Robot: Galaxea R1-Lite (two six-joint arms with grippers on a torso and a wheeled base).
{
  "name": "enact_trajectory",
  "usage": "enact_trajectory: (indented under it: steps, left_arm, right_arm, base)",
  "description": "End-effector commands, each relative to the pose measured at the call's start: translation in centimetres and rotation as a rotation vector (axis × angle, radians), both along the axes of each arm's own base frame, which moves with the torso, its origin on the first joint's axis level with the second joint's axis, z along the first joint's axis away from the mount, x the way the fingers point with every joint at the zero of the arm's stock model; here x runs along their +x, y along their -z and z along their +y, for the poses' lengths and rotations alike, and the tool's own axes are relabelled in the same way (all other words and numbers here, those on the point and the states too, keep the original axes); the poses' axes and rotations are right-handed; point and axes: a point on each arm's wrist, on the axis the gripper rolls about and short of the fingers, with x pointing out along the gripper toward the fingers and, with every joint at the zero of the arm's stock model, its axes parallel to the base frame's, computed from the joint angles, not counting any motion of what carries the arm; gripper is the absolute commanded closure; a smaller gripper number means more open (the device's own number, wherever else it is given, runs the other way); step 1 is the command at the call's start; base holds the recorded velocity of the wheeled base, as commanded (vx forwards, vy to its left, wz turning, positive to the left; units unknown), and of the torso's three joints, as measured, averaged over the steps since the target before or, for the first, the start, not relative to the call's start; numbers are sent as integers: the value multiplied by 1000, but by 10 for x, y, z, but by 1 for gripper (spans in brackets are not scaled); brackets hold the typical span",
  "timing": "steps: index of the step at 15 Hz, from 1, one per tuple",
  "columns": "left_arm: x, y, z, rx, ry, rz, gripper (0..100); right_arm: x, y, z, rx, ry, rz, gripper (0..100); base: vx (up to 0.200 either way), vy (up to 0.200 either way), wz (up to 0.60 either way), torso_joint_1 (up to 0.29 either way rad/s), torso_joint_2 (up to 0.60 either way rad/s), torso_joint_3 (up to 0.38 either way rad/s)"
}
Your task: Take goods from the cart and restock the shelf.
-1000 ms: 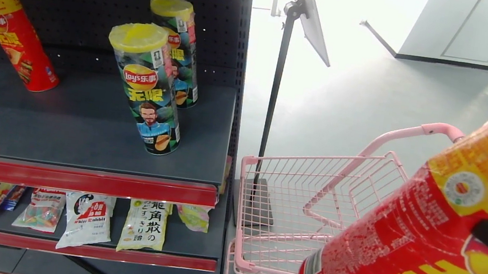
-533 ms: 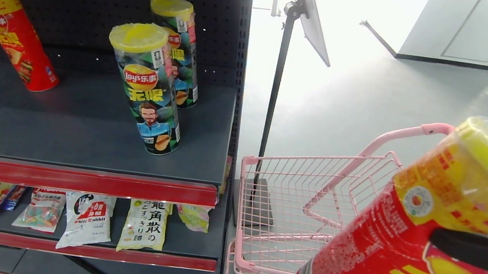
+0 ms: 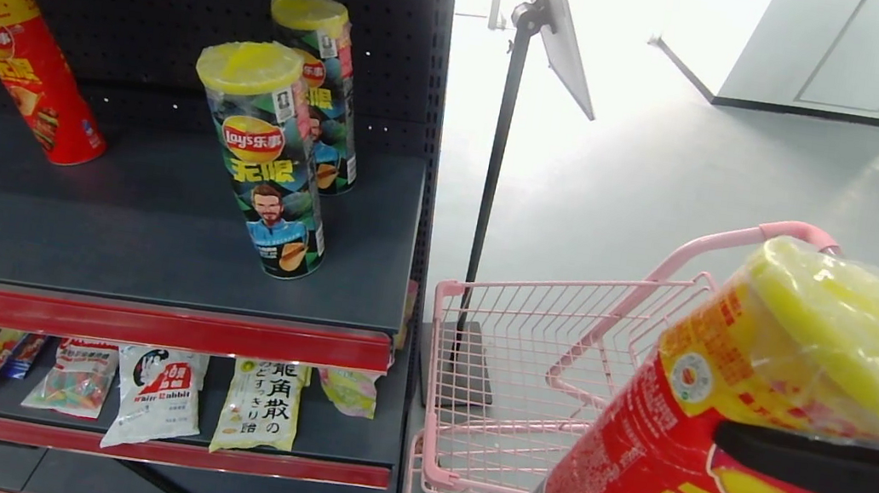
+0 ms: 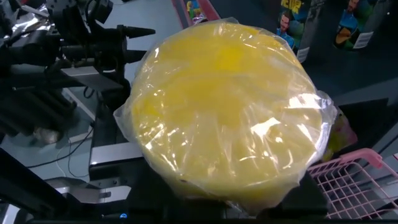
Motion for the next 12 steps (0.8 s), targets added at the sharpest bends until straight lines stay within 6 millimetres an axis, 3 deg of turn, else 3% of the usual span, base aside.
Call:
enact_trajectory:
  steps: [1,7,12]
  left_arm:
    - [0,0,0,0,-1,2,0]
    - [0,0,0,0,-1,0,0]
    - [0,0,0,0,-1,2,0]
  right_arm:
    - [2,3,3,-10,-3,8,100]
    - [17,23,16,-59,-4,41,100]
    - [29,45,39,-114,-46,59,100]
  base:
    - [0,0,0,0,0,0]
    - [0,0,0,0,0,0]
    - [0,0,0,0,0,0]
